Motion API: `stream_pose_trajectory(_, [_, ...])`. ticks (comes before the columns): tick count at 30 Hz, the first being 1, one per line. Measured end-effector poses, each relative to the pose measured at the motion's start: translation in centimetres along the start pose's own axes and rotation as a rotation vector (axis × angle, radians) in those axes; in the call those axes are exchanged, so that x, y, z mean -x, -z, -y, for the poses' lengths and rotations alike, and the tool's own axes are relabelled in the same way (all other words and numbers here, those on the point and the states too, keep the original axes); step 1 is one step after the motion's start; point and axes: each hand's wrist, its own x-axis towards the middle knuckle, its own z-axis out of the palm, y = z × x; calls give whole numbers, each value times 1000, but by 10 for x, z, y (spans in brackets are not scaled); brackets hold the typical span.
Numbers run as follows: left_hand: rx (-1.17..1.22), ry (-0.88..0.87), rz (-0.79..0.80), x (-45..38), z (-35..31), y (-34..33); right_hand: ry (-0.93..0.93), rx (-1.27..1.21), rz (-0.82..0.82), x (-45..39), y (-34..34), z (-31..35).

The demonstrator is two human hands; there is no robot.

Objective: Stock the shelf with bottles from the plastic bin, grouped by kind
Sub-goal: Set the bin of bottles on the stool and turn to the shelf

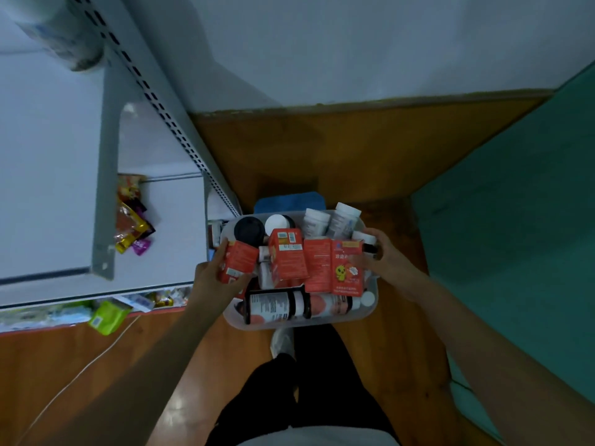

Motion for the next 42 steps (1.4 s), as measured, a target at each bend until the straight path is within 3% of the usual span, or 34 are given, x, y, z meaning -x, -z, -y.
stream_pose_trajectory(8, [98, 12, -47, -87, -33, -31, -21, 20, 46, -123, 36, 17])
stream_pose_trajectory(18, [124, 68, -29, -176, -21, -66, -84, 74, 50, -225, 52, 8])
stream_pose_trajectory(25, [82, 30, -88, -191, -6, -81, -62, 68, 52, -235, 42, -7])
stream_pose_trajectory(33, [53, 70, -17, -194, -4, -79, -62, 74, 52, -225, 37, 5])
stream_pose_trajectory(37, [-17, 139, 53, -208, 30, -81, -60, 125, 63, -213, 37, 17])
stream_pose_trajectory(42, [-105, 127, 69, -181, -10, -59, -23, 326, -103, -195, 39, 30])
